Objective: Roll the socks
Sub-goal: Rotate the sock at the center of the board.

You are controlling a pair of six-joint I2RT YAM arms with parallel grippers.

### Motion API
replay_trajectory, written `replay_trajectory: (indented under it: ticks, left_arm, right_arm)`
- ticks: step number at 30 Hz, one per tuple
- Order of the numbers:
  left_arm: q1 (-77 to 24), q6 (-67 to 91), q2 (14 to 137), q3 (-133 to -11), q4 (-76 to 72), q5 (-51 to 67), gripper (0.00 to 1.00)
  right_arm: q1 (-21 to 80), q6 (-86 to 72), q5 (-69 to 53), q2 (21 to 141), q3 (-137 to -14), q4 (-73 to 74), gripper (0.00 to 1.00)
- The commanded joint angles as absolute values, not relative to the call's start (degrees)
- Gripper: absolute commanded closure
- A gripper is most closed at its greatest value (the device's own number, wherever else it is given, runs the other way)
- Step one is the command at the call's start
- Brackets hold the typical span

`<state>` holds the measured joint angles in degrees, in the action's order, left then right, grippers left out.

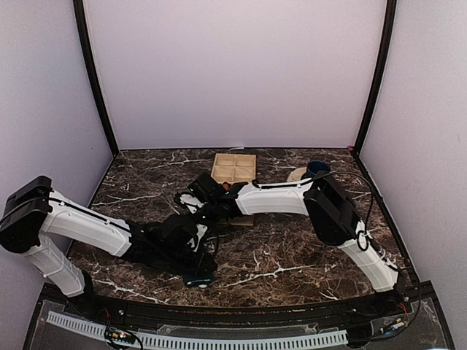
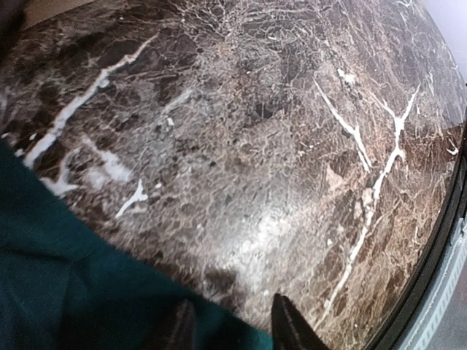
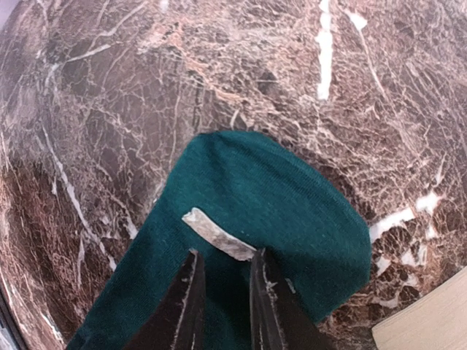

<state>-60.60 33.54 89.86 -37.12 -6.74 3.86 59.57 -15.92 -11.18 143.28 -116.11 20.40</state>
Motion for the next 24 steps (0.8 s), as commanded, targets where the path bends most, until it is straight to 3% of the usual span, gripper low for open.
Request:
replay_trajectory:
  ticks: [1,6,11,24]
  left_arm:
    - [-60.55,34.19,82.52,-35.7,-2.31,0.65,0.57]
    - [-60.55,33.56,74.05,-37.01,1.46,-2.91,0.5]
    - [-60.55,31.22,69.2,-38.75,7.48,-4.85,0.48]
    - [-60.64,31.51,57.6,-31.41,13.74,-3.91,0.47]
  right_arm:
    - [59.68,-13.65,-10.82,139.2,-110.69,16.7,0.78]
    - [59.68,-11.48,-11.38,134.58,-107.0,11.15,0.72]
    - [59.68,-9.3,-13.36,133.55,-108.59,11.16,0.6]
    - [59.41,-9.1,-16.53,132.45,-108.41,11.12,0.45]
